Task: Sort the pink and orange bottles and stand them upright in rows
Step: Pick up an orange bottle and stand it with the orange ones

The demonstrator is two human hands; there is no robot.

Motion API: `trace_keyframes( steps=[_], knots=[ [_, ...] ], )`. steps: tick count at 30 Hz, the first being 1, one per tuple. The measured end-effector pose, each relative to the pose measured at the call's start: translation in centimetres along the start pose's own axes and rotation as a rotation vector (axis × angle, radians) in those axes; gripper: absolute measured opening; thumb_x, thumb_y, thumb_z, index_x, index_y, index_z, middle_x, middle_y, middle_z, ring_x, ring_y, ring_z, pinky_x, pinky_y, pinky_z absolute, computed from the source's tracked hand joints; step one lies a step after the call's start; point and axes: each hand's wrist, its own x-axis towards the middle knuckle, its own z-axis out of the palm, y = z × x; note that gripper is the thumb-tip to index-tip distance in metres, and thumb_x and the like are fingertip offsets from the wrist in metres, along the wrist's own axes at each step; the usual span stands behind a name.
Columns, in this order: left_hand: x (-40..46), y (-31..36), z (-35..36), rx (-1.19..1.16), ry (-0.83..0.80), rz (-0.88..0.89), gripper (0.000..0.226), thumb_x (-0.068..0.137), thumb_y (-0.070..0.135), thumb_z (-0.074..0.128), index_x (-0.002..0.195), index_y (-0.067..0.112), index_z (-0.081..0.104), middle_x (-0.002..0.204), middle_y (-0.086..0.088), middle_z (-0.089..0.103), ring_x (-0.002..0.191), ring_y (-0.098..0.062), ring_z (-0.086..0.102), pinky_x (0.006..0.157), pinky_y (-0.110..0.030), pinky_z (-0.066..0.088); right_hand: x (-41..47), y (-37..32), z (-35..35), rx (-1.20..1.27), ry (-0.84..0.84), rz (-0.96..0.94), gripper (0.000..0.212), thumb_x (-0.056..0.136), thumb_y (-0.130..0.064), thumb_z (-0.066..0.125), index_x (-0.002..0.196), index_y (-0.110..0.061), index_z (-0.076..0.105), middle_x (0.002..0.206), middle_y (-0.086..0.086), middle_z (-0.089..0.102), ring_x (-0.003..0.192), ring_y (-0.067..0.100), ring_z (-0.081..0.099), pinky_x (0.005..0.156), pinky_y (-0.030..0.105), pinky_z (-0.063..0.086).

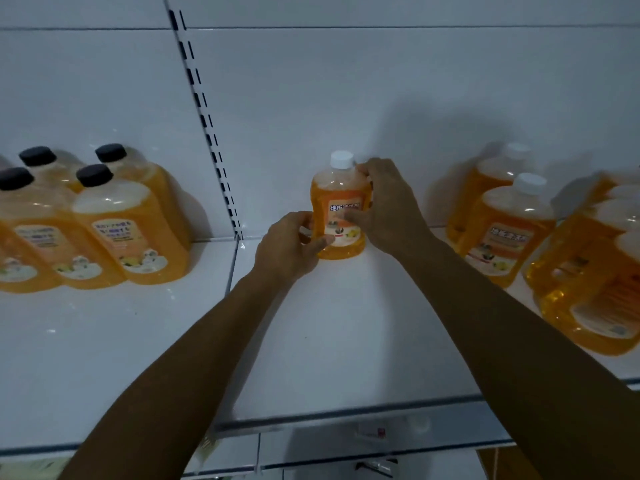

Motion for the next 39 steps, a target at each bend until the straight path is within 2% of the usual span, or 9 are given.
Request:
trace_keyframes(
  steps=[9, 15, 19, 22, 25, 29, 33, 36, 39],
  knots=[
    [1.1, 0.1, 0.1, 0.029, 0.028, -0.014, 0.046, 0.086, 0.042, 0.068, 0.123, 0.016, 0.062, 0.117, -0.002, 0.069, 0.094, -0.018, 0.068, 0.078, -0.026, 0.051, 1.0, 0.9, 1.3, -0.024, 0.036, -0.015, 0.067, 0.075, -0.034, 0.080, 0.129, -0.011, 0.045, 0.127, 0.008, 0.049, 0.113, 0.025, 0.051, 0.093, 0.036, 0.048],
    [0.4, 0.7, 1.3, -0.031, 0.163, -0.127, 0.040, 0.084, 0.039, 0.072, 0.111, 0.014, 0.056, 0.107, -0.001, 0.066, 0.089, -0.015, 0.066, 0.072, -0.024, 0.050, 1.4, 0.9, 1.4, -0.014, 0.048, -0.042, 0.064, 0.076, -0.029, 0.080, 0.128, -0.010, 0.047, 0.127, 0.008, 0.050, 0.116, 0.024, 0.050, 0.095, 0.034, 0.047],
    [-1.2, 1.1, 1.7, 0.069, 0.218, -0.137, 0.035, 0.082, 0.043, 0.073, 0.097, 0.017, 0.054, 0.093, 0.003, 0.063, 0.080, -0.016, 0.065, 0.071, -0.034, 0.056, 0.5, 1.7, 0.6, 0.016, -0.005, -0.103, 0.073, 0.077, -0.026, 0.080, 0.136, -0.009, 0.043, 0.132, 0.009, 0.050, 0.119, 0.025, 0.050, 0.100, 0.042, 0.048],
    [-2.3, 2.1, 2.4, 0.037, 0.116, 0.010, 0.028, 0.085, 0.039, 0.070, 0.100, 0.018, 0.060, 0.090, 0.006, 0.066, 0.077, -0.013, 0.065, 0.074, -0.029, 0.056, -1.3, 1.9, -0.9, 0.039, -0.055, -0.110, 0.083, 0.080, -0.029, 0.077, 0.148, -0.013, 0.030, 0.143, 0.007, 0.044, 0.127, 0.023, 0.045, 0.103, 0.036, 0.041],
    [-2.4, 3.8, 4.5, 0.004, -0.040, 0.136, 0.026, 0.085, 0.038, 0.069, 0.101, 0.022, 0.058, 0.094, 0.009, 0.063, 0.081, -0.007, 0.062, 0.071, -0.013, 0.050, -3.7, 2.1, -3.4, 0.100, 0.064, -0.104, 0.068, 0.083, -0.026, 0.074, 0.141, -0.016, 0.042, 0.135, 0.002, 0.052, 0.112, 0.011, 0.052, 0.094, 0.033, 0.050],
    [-1.1, 6.1, 8.4, -0.089, -0.208, 0.218, 0.051, 0.082, 0.047, 0.070, 0.124, 0.022, 0.055, 0.113, 0.009, 0.063, 0.096, -0.007, 0.063, 0.081, -0.029, 0.059, -7.5, 3.2, -7.2, 0.084, 0.333, -0.133, 0.033, 0.085, -0.023, 0.071, 0.113, -0.010, 0.063, 0.105, 0.002, 0.064, 0.086, 0.005, 0.054, 0.070, 0.021, 0.051],
    [-0.6, 9.4, 11.9, -0.151, -0.369, 0.177, 0.069, 0.080, 0.038, 0.076, 0.140, 0.025, 0.044, 0.127, 0.012, 0.054, 0.107, -0.011, 0.057, 0.087, -0.032, 0.056, -9.8, 5.6, -10.2, -0.045, 0.544, -0.071, 0.036, 0.081, -0.017, 0.072, 0.113, -0.007, 0.060, 0.115, 0.010, 0.060, 0.107, 0.020, 0.053, 0.091, 0.023, 0.041],
    [-0.5, 10.6, 13.9, -0.209, -0.419, 0.192, 0.059, 0.082, 0.033, 0.076, 0.134, 0.028, 0.050, 0.117, 0.015, 0.060, 0.098, -0.010, 0.063, 0.082, -0.026, 0.056, -10.4, 6.9, -11.3, -0.103, 0.434, 0.137, 0.063, 0.081, -0.018, 0.072, 0.137, -0.012, 0.044, 0.143, 0.008, 0.042, 0.133, 0.022, 0.036, 0.109, 0.025, 0.027],
    [-0.5, 11.1, 14.9, -0.220, -0.361, 0.169, 0.043, 0.084, 0.029, 0.074, 0.123, 0.030, 0.058, 0.106, 0.015, 0.064, 0.084, -0.001, 0.064, 0.072, -0.018, 0.053, -10.4, 8.0, -11.3, -0.130, 0.307, 0.282, 0.078, 0.083, -0.023, 0.072, 0.147, -0.013, 0.029, 0.149, 0.009, 0.034, 0.138, 0.025, 0.030, 0.113, 0.034, 0.026]
  ],
)
